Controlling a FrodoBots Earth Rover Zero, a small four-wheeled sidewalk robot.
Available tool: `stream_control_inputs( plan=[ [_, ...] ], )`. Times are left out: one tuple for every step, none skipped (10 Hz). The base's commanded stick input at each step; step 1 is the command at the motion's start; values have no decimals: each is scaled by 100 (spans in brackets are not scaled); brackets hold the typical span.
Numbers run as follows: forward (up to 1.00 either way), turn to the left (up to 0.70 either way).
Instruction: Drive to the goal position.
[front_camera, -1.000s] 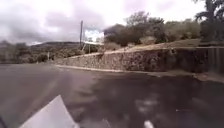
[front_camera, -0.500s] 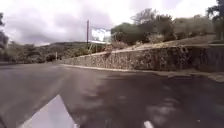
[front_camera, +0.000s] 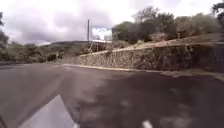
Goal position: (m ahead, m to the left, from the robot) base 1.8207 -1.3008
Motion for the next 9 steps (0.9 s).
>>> stream_control_inputs(
  plan=[
    [50, 49],
    [50, 0],
    [50, 0],
    [50, 0],
    [50, 0],
    [50, 0],
    [50, 0],
    [50, 0],
    [50, 0]
  ],
)
